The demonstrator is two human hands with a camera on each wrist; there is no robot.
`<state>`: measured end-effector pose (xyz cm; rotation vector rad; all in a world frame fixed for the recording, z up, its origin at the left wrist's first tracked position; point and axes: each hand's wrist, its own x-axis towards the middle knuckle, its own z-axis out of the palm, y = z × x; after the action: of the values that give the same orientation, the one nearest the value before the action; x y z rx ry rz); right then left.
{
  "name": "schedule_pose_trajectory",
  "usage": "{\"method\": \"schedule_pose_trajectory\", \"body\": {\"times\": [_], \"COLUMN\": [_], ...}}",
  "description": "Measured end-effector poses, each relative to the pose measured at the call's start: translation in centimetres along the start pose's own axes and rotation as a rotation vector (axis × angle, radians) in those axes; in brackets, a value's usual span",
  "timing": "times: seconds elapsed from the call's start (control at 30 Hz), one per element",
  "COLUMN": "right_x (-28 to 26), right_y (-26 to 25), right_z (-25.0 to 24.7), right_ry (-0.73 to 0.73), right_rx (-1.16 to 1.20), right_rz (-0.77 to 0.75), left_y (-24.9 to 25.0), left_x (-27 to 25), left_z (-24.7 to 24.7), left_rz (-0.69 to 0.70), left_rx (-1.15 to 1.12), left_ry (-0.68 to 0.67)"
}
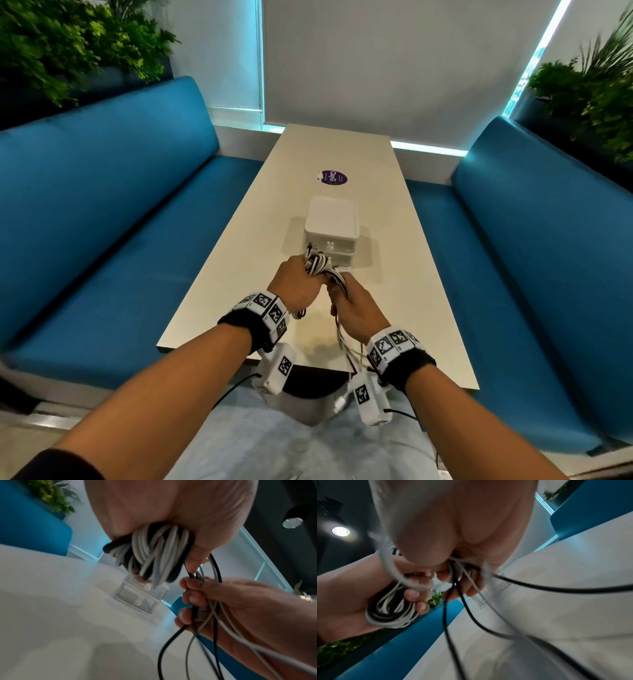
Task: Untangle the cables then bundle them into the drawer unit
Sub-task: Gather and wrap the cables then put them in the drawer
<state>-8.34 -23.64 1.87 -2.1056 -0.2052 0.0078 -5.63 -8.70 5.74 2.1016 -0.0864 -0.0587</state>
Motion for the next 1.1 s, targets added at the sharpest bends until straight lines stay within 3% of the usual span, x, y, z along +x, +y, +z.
{"method": "schedule_pose_trajectory", "body": {"times": [0.07,0.2,0.37,0.53,0.63,0.7,0.87,0.97,1.1], "right_x": [-0.1,-0.3,-0.6,-0.8,-1.7,-1.8,-1.1,-1.5,-2.0], "right_y": [0.4,1.3,1.0,1.6,0.4,0.2,1.3,0.5,0.7], "right_z": [0.2,0.4,-0.2,0.2,-0.2,0.0,1.2,0.7,0.8], "right_ry": [0.009,-0.008,0.045,-0.117,-0.219,-0.245,-0.278,-0.319,-0.356], "right_rx": [0.040,-0.011,0.049,0.222,0.223,0.153,-0.033,-0.098,-0.111], "right_rz": [0.027,0.079,0.101,0.323,0.287,0.227,0.150,0.030,0.086], "left_y": [0.0,-1.1,-2.5,-1.1,-1.0,-1.6,-7.1,-3.4,-2.8], "left_x": [0.1,0.2,-0.6,-2.0,-2.3,-1.9,1.9,-0.4,-0.6], "left_z": [0.2,0.8,1.8,2.1,1.8,2.0,3.5,1.7,1.4], "left_rz": [-0.073,-0.139,-0.068,0.110,0.170,0.182,0.053,0.073,-0.008], "left_rx": [-0.105,-0.197,-0.090,-0.186,-0.141,-0.038,0.098,0.145,0.025], "left_ry": [0.023,-0.090,-0.247,-0.361,-0.395,-0.376,-0.287,-0.252,-0.139]}}
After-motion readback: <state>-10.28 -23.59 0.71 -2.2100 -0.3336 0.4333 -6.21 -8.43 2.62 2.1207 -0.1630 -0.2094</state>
